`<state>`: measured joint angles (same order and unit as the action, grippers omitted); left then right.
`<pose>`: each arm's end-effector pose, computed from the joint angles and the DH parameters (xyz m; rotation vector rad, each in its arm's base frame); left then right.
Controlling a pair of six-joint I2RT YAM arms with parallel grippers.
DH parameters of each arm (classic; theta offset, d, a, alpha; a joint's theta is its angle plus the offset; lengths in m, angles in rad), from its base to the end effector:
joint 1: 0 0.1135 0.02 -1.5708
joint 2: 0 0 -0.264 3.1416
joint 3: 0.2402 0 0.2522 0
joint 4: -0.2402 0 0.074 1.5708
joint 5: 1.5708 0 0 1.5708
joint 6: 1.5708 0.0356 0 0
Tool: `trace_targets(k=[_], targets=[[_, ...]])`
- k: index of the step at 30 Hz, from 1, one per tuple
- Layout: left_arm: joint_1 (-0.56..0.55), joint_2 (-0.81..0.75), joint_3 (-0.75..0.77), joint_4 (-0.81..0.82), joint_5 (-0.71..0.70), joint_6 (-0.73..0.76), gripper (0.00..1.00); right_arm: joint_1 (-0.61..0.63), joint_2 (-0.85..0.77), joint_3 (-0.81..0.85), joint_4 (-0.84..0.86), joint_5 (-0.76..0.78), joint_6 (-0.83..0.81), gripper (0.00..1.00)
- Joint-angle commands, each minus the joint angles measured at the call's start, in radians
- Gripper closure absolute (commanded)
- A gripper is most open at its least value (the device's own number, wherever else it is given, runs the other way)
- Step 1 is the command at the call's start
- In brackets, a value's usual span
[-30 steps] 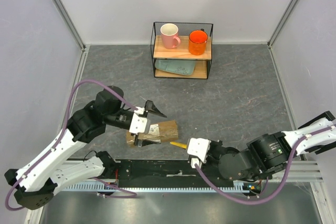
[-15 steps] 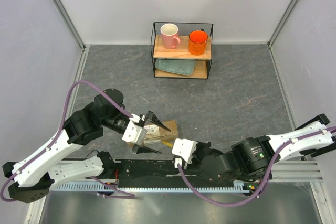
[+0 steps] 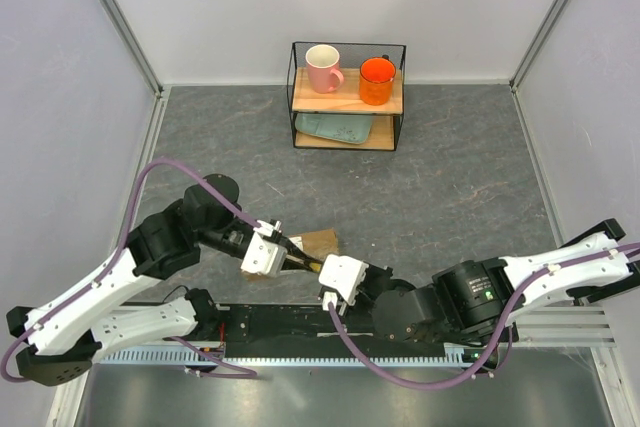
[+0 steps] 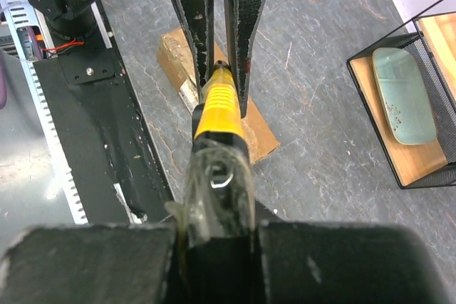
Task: Unpack the express box
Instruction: Adjust the knife.
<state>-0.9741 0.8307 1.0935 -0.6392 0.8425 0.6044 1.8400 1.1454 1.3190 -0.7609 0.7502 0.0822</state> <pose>0.0644 -0.1421 0.3941 1.7309 0.9139 -1.0587 -0.0365 0.2236 0.3999 -1.2516 1.5765 0.4208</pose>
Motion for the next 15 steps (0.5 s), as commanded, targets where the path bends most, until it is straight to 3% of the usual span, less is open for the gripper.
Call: trace_targets(k=[1,3,8,9,12,15], targets=[[0.000,-0.011,-0.017,0.085,-0.077,-0.037,0.98,0.005,-0.035,0.029,0.092,-0.069,-0.022,0.95],[0.003,-0.019,-0.020,0.101,-0.085,-0.046,0.98,0.007,-0.064,0.013,0.101,-0.083,-0.019,0.79],[0.026,-0.041,-0.043,0.137,-0.091,-0.087,0.98,0.007,-0.134,-0.023,0.126,-0.118,-0.019,0.67],[0.031,-0.047,-0.049,0.145,-0.089,-0.100,0.98,0.005,-0.136,-0.024,0.124,-0.126,-0.018,0.51],[0.040,-0.053,-0.055,0.153,-0.080,-0.118,0.98,0.005,-0.141,-0.036,0.130,-0.140,-0.038,0.32],[0.049,-0.058,-0.063,0.154,-0.063,-0.133,0.98,0.007,-0.157,-0.070,0.202,-0.158,-0.075,0.27]])
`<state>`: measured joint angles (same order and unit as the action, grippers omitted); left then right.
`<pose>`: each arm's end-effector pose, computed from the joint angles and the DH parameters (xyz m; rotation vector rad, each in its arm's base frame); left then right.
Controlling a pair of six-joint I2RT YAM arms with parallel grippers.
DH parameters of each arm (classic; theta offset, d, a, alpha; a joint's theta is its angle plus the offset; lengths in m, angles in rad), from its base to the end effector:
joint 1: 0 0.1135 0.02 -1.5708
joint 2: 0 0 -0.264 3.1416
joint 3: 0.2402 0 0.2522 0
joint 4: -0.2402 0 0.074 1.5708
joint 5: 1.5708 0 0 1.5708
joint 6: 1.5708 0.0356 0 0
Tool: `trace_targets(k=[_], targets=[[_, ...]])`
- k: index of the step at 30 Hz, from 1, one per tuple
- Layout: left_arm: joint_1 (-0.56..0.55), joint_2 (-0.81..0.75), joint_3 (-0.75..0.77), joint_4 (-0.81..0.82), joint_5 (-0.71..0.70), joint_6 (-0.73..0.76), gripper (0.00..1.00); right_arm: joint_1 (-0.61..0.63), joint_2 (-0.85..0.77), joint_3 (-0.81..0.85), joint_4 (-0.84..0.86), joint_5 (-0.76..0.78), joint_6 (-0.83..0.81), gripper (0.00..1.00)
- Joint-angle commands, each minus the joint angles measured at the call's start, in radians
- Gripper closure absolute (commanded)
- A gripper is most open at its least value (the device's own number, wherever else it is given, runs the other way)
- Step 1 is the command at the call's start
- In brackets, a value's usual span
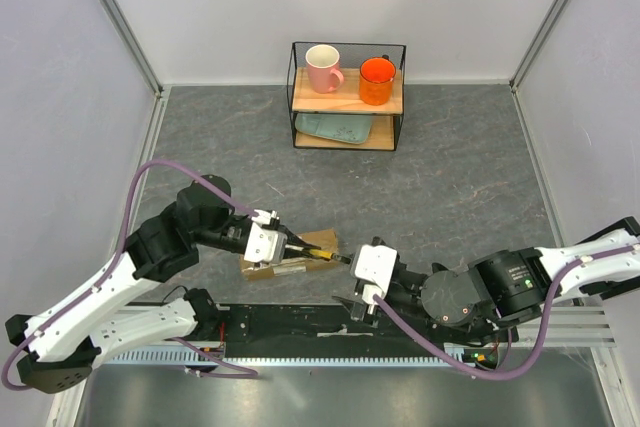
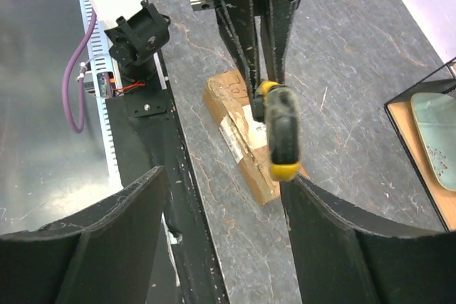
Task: Unpack the express box
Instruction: Adjust the knife.
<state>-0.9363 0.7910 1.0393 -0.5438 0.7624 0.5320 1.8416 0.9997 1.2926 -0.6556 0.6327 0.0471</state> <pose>0.0706 -0.1374 0.3905 1.6193 0.9883 -0.9846 -0.0307 0.1892 0.4273 -1.1995 1.4984 0.6874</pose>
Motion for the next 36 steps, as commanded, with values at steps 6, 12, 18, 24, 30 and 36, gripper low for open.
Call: trace_targets(k=[6,12,18,24,30,36], targets=[[0.022,-0.024,-0.021,0.061,0.100,-0.087,0.98,0.004,-0.058,-0.114,0.313,-0.062,-0.191,0.29],[0.022,-0.029,-0.027,0.058,0.181,-0.104,0.98,0.004,-0.088,-0.177,0.448,-0.034,-0.274,0.29],[0.022,-0.019,-0.021,0.061,0.206,-0.113,0.98,0.002,-0.096,-0.222,0.573,-0.045,-0.343,0.30],[0.022,-0.013,-0.018,0.070,0.199,-0.119,0.98,-0.015,-0.047,-0.226,0.640,-0.079,-0.383,0.36],[0.022,-0.016,-0.013,0.093,0.186,-0.147,0.98,-0.045,-0.032,-0.256,0.692,-0.117,-0.385,0.49],[0.022,-0.016,-0.010,0.123,0.204,-0.190,0.98,-0.088,-0.030,-0.283,0.737,-0.154,-0.375,0.65]])
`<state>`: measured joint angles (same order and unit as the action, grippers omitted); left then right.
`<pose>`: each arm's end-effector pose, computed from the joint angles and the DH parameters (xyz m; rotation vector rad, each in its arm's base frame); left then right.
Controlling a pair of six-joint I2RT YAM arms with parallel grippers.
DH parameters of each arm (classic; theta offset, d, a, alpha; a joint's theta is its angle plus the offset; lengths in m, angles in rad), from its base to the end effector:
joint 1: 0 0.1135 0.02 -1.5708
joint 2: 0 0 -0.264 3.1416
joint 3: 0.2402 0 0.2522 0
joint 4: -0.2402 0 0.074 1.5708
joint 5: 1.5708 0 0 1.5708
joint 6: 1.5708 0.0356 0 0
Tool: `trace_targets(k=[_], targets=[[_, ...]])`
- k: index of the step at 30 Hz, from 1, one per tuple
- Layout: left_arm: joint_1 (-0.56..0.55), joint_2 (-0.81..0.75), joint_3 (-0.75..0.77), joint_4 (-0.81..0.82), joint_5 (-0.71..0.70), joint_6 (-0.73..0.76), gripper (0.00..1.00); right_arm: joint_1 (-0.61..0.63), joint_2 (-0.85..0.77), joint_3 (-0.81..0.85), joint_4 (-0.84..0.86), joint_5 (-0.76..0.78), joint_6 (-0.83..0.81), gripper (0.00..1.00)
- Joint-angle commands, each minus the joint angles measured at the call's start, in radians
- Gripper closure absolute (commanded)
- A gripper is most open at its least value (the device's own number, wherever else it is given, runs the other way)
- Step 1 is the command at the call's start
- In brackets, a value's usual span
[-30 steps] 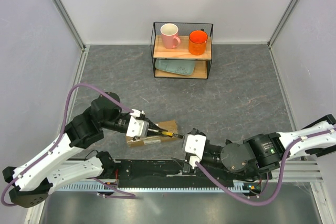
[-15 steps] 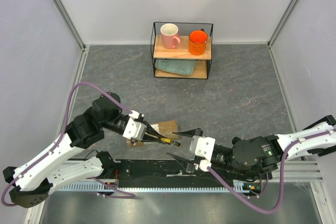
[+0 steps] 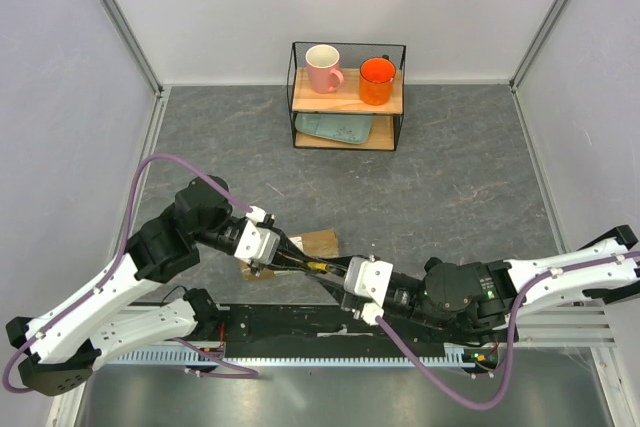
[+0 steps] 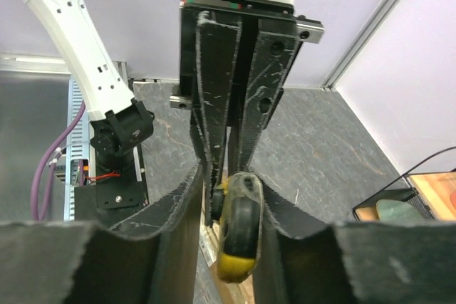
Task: Unpack the express box
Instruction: Adjust the knife, then adjust the express box at the center of the board.
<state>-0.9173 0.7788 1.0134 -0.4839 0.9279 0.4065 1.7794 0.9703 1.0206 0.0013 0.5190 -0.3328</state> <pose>0.0678 -0.1355 0.3907 1.6146 0.9634 -1.1925 -0.0277 0.2162 0.4090 -1.1115 1.1157 0.7552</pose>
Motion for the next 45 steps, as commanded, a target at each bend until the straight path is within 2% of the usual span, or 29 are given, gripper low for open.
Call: trace_targets(k=[1,4,5,6,7,8,9,10,11,12,13,15,16,19,21,28,37,45], targets=[[0.003,-0.004,0.017,0.065,0.040,-0.070,0.98,-0.029,-0.001,-0.014,0.088,-0.045,0.005,0.67],[0.003,-0.004,0.016,0.067,0.052,-0.080,0.98,-0.046,-0.004,-0.027,0.124,-0.054,-0.009,0.82],[0.003,-0.006,0.011,0.059,0.049,-0.080,0.98,-0.051,-0.007,-0.030,0.135,-0.057,-0.014,0.95],[0.003,-0.006,0.008,0.054,0.046,-0.078,0.98,-0.049,-0.005,-0.033,0.153,-0.059,-0.015,1.00],[0.003,-0.006,-0.001,0.047,0.020,-0.066,0.98,-0.049,-0.004,-0.033,0.154,-0.060,-0.018,1.00],[0.003,-0.007,-0.004,0.018,-0.001,-0.057,0.94,-0.051,-0.004,-0.031,0.141,-0.054,-0.020,1.00],[0.003,-0.004,-0.009,-0.002,-0.038,-0.043,0.81,-0.051,-0.004,-0.028,0.123,-0.048,-0.017,1.00],[0.003,-0.004,-0.015,-0.031,-0.134,-0.011,0.64,-0.049,-0.005,-0.014,0.097,-0.039,-0.012,1.00],[0.003,-0.003,-0.021,-0.056,-0.197,0.009,0.09,-0.051,-0.008,-0.005,0.033,-0.018,-0.006,1.00],[0.003,0.008,-0.028,-0.099,-0.259,0.027,0.01,-0.051,-0.024,0.004,0.002,-0.008,0.004,1.00],[0.003,0.017,-0.047,-0.117,-0.381,0.053,0.01,-0.051,-0.037,0.013,-0.035,0.002,0.021,1.00],[0.003,0.048,-0.064,-0.189,-0.466,0.101,0.01,-0.049,-0.085,0.006,-0.104,0.042,0.044,1.00],[0.003,0.068,-0.099,-0.190,-0.557,0.126,0.01,-0.051,-0.100,-0.005,-0.124,0.053,0.055,1.00],[0.020,0.053,-0.206,-0.150,-0.633,0.172,0.01,-0.049,-0.157,-0.023,-0.187,0.085,0.101,1.00],[0.041,0.042,-0.254,-0.130,-0.633,0.167,0.01,-0.048,-0.197,-0.046,-0.213,0.105,0.118,1.00],[0.142,0.145,-0.300,-0.130,-0.601,0.166,0.01,-0.049,-0.255,-0.160,-0.225,0.136,0.126,1.00],[0.143,0.158,-0.355,-0.097,-0.597,0.252,0.01,-0.048,-0.289,-0.229,-0.187,0.139,0.118,1.00],[0.150,0.214,-0.409,-0.045,-0.617,0.337,0.01,-0.048,-0.255,-0.356,-0.024,0.171,0.002,1.00]])
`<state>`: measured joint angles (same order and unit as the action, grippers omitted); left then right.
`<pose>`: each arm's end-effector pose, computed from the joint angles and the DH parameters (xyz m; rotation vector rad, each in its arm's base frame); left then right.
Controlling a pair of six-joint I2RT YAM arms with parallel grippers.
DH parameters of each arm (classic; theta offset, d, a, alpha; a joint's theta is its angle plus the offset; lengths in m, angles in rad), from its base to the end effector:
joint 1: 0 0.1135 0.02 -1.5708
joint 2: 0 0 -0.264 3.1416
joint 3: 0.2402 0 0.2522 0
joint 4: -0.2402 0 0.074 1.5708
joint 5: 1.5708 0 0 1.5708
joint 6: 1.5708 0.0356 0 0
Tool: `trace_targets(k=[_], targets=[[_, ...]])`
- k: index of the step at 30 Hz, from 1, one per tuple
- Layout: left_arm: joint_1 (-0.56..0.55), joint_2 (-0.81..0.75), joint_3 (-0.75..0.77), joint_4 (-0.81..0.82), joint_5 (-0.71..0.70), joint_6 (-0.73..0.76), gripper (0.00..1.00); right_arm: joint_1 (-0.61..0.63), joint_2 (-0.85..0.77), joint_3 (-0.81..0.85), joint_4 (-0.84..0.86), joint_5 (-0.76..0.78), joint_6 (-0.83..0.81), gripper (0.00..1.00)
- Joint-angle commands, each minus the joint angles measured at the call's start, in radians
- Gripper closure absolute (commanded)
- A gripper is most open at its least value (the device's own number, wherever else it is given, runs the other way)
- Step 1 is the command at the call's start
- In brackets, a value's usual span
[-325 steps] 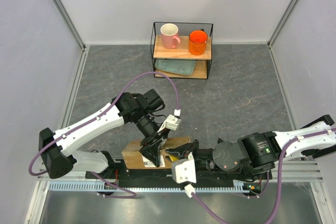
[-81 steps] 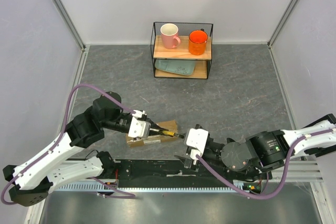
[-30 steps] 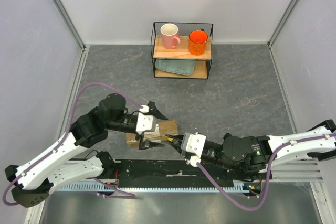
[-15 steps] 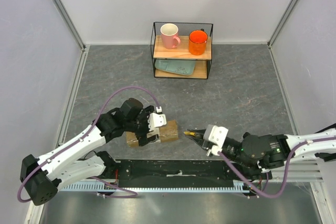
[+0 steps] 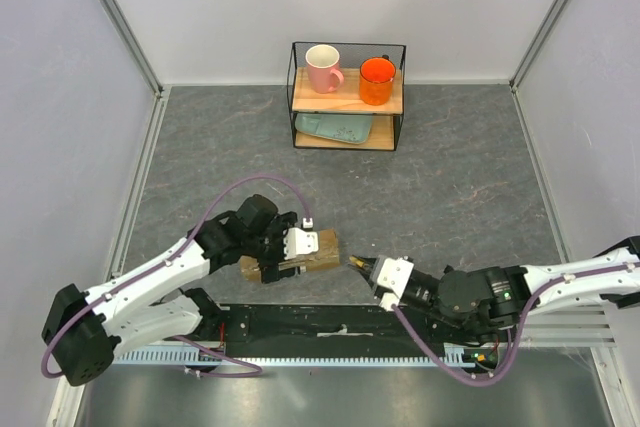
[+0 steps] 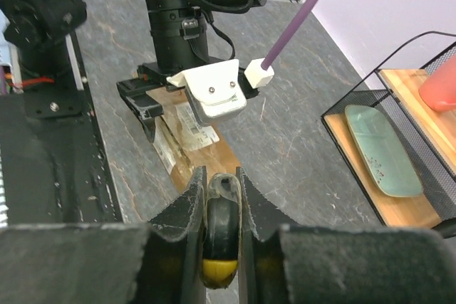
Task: Unpack the express box
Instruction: Adjust the express box at the center of the board.
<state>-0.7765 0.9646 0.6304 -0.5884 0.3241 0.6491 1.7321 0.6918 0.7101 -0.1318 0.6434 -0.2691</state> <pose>0.1245 -0.1382 0.2209 1.7238 1.7860 -0.4574 -0.0050 0.1637 0.3348 -1.1053 1.2821 0.5649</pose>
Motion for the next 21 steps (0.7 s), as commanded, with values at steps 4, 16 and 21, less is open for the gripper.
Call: trace_targets(k=[4,16,21], targets=[[0.046,0.103,-0.005,0.003,0.050,0.144,0.01,-0.003,-0.001,-0.084,0.171,0.039,-0.073,1.00],[0.108,0.267,0.256,-0.382,0.292,0.297,0.17,-0.083,0.044,-0.143,0.301,-0.051,-0.101,1.00],[0.114,0.344,0.288,-0.410,0.319,0.319,0.25,-0.206,0.052,-0.109,0.284,-0.181,-0.076,1.00]])
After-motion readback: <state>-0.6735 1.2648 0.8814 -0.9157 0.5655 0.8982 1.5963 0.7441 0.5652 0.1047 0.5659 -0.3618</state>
